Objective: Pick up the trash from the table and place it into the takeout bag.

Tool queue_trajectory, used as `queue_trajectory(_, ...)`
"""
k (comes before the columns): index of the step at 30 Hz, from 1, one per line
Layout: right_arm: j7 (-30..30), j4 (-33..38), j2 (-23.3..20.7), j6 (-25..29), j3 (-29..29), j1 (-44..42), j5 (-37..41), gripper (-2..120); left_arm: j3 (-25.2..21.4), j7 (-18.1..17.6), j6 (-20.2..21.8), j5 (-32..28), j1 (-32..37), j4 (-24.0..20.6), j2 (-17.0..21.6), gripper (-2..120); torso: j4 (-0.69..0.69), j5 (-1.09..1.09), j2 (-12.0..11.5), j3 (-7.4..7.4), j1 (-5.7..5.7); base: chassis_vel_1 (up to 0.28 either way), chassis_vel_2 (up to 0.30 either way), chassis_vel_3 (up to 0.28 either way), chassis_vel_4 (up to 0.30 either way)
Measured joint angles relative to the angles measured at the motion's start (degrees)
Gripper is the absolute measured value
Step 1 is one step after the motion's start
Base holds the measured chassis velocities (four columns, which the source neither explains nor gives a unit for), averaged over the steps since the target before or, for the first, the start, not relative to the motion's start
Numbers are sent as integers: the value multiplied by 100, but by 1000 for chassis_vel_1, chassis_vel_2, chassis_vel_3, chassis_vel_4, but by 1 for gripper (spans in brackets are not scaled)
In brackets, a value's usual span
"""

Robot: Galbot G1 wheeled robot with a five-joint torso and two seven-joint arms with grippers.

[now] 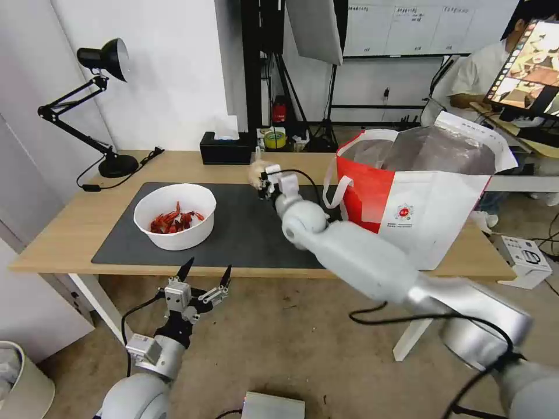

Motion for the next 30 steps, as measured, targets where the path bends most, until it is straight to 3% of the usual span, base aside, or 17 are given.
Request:
queue_trajectory(11, 317, 1532, -908, -48, 798, -391, -535, 4, -22, -6, 0, 47, 121, -38, -35, 100, 1, 0, 0, 0, 0, 0, 0, 0, 0)
queue_trajectory(17, 361, 2535, -1791, -198, 1589, -886, -715, 4, 47, -17, 25, 67, 74, -85, -24, 100, 0, 1, 0, 0, 0, 0, 0, 0, 0)
queue_trajectory(25, 376, 3131, -2680, -246, 2542, -1453, -565, 4, 170, -17, 64, 156, 75, -127, -45, 100, 0, 0, 1, 0, 0, 0, 0, 0, 0)
queue_trajectory(30, 296, 3247, -2980, -266, 3047, -1900, -417, 4, 172, -18, 71, 161, 75, -127, -49, 100, 0, 0, 0, 0, 0, 0, 0, 0, 0)
